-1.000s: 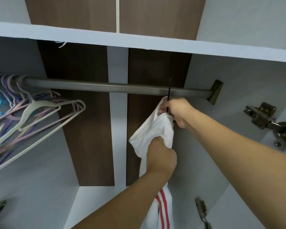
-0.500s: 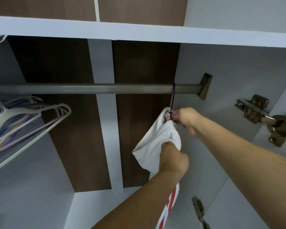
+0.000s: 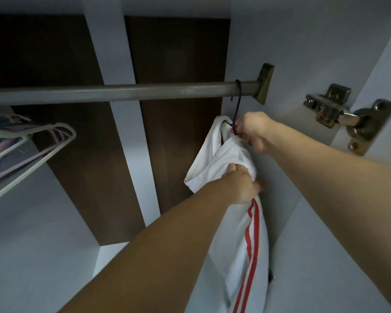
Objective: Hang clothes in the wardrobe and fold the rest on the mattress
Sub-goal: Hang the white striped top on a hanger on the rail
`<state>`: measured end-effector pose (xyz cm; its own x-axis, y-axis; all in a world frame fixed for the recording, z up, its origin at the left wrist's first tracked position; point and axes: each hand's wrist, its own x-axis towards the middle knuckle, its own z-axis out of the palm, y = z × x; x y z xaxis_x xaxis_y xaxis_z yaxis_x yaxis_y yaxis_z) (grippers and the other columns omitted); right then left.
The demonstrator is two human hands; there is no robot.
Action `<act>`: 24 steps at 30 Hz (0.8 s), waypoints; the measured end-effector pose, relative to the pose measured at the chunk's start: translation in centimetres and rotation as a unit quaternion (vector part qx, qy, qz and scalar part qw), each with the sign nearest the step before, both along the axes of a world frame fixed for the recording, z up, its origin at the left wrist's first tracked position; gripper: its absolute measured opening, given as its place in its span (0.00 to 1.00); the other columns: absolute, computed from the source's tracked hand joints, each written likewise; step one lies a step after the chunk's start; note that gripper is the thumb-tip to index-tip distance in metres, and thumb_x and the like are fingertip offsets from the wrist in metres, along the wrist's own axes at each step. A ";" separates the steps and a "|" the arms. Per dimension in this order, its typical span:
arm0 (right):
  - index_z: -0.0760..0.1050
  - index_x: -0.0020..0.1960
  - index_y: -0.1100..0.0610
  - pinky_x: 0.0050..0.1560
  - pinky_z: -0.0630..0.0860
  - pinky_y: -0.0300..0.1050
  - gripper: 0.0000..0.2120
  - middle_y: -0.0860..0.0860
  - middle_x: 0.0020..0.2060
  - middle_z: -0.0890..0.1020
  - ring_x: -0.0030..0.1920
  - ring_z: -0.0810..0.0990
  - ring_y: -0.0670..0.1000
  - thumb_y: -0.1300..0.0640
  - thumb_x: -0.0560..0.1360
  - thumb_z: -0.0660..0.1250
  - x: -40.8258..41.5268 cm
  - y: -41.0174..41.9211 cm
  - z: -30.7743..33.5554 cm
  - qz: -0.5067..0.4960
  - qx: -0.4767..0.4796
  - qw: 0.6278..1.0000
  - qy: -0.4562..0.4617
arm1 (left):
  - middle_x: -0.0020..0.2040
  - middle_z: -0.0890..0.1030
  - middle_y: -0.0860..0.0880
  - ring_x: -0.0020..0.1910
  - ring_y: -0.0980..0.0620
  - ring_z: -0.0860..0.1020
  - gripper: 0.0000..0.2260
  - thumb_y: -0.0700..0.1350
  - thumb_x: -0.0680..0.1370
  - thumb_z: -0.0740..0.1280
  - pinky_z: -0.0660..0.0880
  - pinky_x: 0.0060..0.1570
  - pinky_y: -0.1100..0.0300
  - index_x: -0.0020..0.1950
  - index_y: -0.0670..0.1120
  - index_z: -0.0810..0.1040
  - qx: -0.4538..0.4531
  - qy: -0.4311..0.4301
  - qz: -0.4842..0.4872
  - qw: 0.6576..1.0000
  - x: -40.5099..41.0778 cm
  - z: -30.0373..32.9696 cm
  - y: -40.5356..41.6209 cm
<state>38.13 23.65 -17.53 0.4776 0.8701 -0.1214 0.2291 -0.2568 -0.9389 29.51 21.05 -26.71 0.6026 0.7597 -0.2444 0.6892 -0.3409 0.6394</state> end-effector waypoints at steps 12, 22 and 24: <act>0.65 0.73 0.66 0.22 0.66 0.29 0.20 0.64 0.72 0.69 0.35 0.67 0.42 0.65 0.82 0.55 0.0 -0.2 -0.1 -0.010 0.029 0.999 0.036 | 0.72 0.67 0.46 0.69 0.47 0.70 0.41 0.67 0.77 0.62 0.72 0.66 0.54 0.79 0.42 0.55 0.024 -0.049 -0.049 0.997 -0.3 -1.0 0.5; 0.71 0.66 0.64 0.41 0.72 0.34 0.16 0.58 0.59 0.76 0.61 0.76 0.55 0.62 0.80 0.60 -1.3 -2.7 1.1 -0.042 -0.035 0.995 -0.083 | 0.74 0.68 0.44 0.71 0.46 0.69 0.40 0.66 0.77 0.63 0.70 0.69 0.49 0.78 0.40 0.57 0.033 -0.104 -0.056 0.992 -1.1 -2.0 0.1; 0.74 0.62 0.62 0.48 0.68 0.40 0.14 0.53 0.56 0.76 0.59 0.76 0.54 0.62 0.77 0.65 -2.1 -4.1 1.1 -0.004 -0.099 0.933 -0.346 | 0.77 0.65 0.45 0.74 0.46 0.66 0.41 0.66 0.78 0.62 0.68 0.71 0.49 0.80 0.40 0.54 0.028 -0.111 -0.056 0.992 -1.2 -2.0 -0.2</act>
